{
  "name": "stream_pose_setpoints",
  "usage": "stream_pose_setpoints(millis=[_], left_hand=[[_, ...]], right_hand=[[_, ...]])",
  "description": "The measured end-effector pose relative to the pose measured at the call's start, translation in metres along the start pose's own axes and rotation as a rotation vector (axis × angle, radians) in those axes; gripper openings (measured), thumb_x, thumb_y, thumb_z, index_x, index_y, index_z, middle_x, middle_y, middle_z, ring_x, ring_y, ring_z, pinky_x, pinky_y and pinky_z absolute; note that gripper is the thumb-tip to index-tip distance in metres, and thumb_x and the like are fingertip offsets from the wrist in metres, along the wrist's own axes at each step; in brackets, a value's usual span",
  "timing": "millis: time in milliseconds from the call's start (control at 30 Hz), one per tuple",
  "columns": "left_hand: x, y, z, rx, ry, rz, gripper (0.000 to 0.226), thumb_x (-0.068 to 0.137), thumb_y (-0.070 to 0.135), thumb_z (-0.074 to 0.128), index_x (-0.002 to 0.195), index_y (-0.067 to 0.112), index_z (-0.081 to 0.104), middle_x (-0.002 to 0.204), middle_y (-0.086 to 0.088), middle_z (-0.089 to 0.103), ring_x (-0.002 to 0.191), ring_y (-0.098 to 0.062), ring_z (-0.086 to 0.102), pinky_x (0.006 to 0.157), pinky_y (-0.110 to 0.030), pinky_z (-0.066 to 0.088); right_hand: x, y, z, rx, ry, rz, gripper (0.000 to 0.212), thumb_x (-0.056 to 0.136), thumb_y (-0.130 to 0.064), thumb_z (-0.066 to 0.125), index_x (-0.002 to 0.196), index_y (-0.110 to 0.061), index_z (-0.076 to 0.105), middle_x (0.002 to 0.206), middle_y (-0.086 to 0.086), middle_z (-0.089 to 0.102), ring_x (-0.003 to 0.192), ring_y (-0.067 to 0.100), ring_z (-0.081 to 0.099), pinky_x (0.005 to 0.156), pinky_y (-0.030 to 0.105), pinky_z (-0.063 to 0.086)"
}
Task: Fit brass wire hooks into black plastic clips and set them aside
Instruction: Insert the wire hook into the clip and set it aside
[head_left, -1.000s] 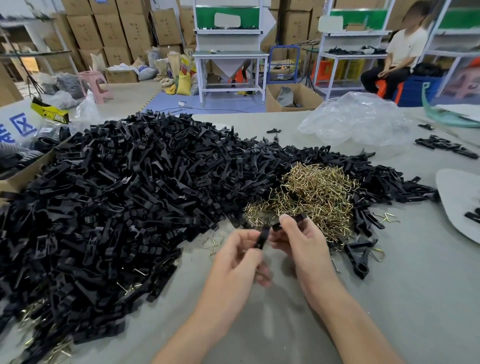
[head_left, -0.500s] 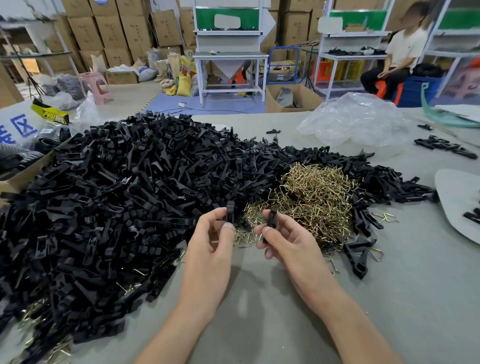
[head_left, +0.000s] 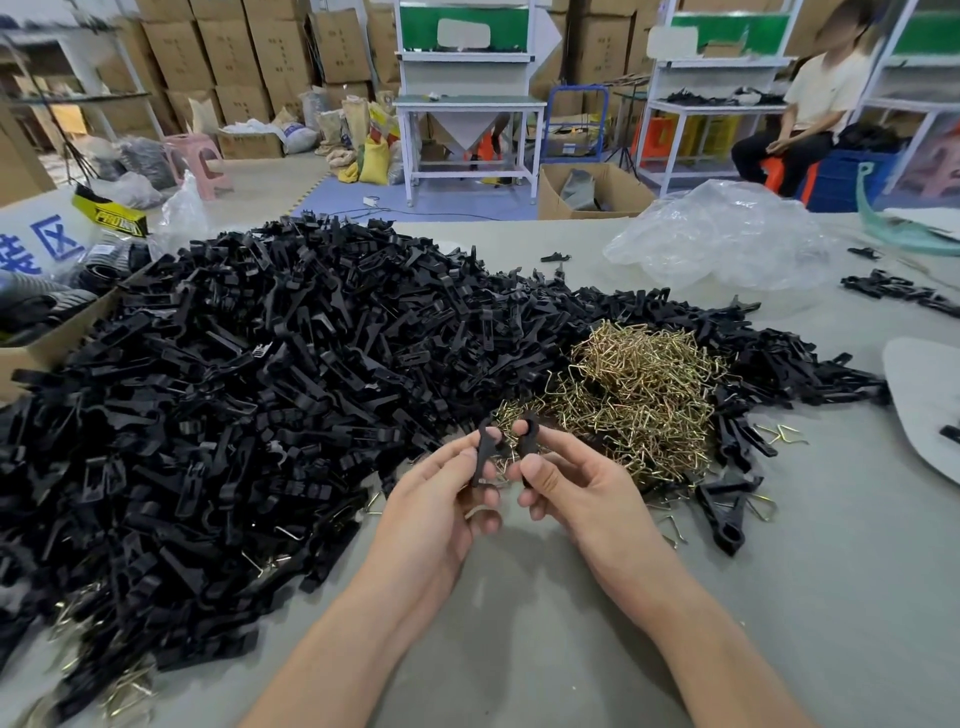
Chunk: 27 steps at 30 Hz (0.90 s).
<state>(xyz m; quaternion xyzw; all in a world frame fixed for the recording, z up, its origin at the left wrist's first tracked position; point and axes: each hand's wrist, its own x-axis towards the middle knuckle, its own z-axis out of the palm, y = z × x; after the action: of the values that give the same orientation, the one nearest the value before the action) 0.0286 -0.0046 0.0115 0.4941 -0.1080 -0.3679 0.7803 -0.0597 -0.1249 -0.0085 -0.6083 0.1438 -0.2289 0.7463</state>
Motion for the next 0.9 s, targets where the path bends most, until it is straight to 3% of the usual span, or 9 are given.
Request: stream_pose_setpoints(millis=[167, 267, 367, 433, 533, 667, 900], left_hand=[[-0.002, 0.0, 0.0, -0.087, -0.04, 0.031, 0.018, 0.086, 0.023, 0.061, 0.093, 0.014, 0.076, 0.072, 0.0, 0.061, 0.056, -0.008, 0.053, 0.053, -0.021, 0.048], [-0.001, -0.002, -0.002, -0.078, -0.048, 0.056, 0.022, 0.08, 0.015, 0.066, 0.101, 0.012, 0.07, 0.075, -0.002, 0.066, 0.057, -0.009, 0.057, 0.054, -0.021, 0.05], [0.0, -0.005, -0.002, 0.025, -0.032, 0.101, 0.014, 0.091, 0.012, 0.062, 0.099, 0.01, 0.073, 0.082, -0.005, 0.069, 0.061, -0.01, 0.06, 0.056, -0.021, 0.05], [0.0, -0.008, -0.003, 0.116, 0.022, 0.119, 0.021, 0.097, 0.012, 0.058, 0.096, 0.016, 0.078, 0.086, -0.003, 0.071, 0.068, -0.01, 0.062, 0.061, -0.024, 0.051], [0.0, -0.011, -0.006, 0.278, 0.057, 0.168, 0.024, 0.099, 0.016, 0.058, 0.099, 0.029, 0.079, 0.086, 0.004, 0.073, 0.077, -0.007, 0.062, 0.068, -0.027, 0.052], [-0.001, -0.012, -0.005, 0.452, 0.042, 0.285, 0.024, 0.099, 0.014, 0.057, 0.114, 0.028, 0.071, 0.088, 0.001, 0.074, 0.077, -0.006, 0.065, 0.069, -0.022, 0.055], [-0.004, -0.014, -0.002, 0.551, 0.099, 0.401, 0.017, 0.097, 0.019, 0.061, 0.11, 0.029, 0.065, 0.089, -0.004, 0.071, 0.085, -0.021, 0.067, 0.083, -0.043, 0.056]], right_hand=[[0.001, 0.003, -0.002, 0.079, 0.006, 0.033, 0.03, 0.085, -0.028, 0.069, 0.113, -0.018, 0.075, 0.093, 0.009, 0.074, 0.078, 0.015, 0.064, 0.071, 0.021, 0.054], [0.002, 0.005, -0.002, 0.09, 0.012, 0.052, 0.027, 0.083, -0.028, 0.071, 0.107, -0.021, 0.078, 0.098, 0.01, 0.075, 0.082, 0.017, 0.068, 0.075, 0.022, 0.055], [0.003, 0.005, -0.002, 0.075, 0.047, 0.068, 0.04, 0.079, -0.03, 0.073, 0.116, -0.014, 0.074, 0.102, 0.014, 0.075, 0.083, 0.018, 0.07, 0.075, 0.023, 0.056], [0.004, 0.006, -0.003, 0.056, 0.069, 0.07, 0.049, 0.076, -0.033, 0.074, 0.12, -0.011, 0.071, 0.097, 0.012, 0.076, 0.08, 0.018, 0.069, 0.073, 0.023, 0.056], [0.003, 0.005, -0.003, 0.034, 0.062, 0.06, 0.041, 0.08, -0.029, 0.075, 0.119, -0.015, 0.073, 0.09, 0.007, 0.075, 0.076, 0.017, 0.068, 0.07, 0.023, 0.055], [0.002, 0.004, 0.0, 0.037, 0.033, 0.028, 0.041, 0.08, -0.026, 0.074, 0.121, -0.027, 0.073, 0.09, 0.003, 0.074, 0.076, 0.016, 0.068, 0.07, 0.023, 0.055], [0.0, 0.001, 0.001, 0.011, 0.025, 0.008, 0.044, 0.08, -0.025, 0.075, 0.123, -0.036, 0.071, 0.087, 0.005, 0.069, 0.077, 0.017, 0.069, 0.072, 0.024, 0.055]])
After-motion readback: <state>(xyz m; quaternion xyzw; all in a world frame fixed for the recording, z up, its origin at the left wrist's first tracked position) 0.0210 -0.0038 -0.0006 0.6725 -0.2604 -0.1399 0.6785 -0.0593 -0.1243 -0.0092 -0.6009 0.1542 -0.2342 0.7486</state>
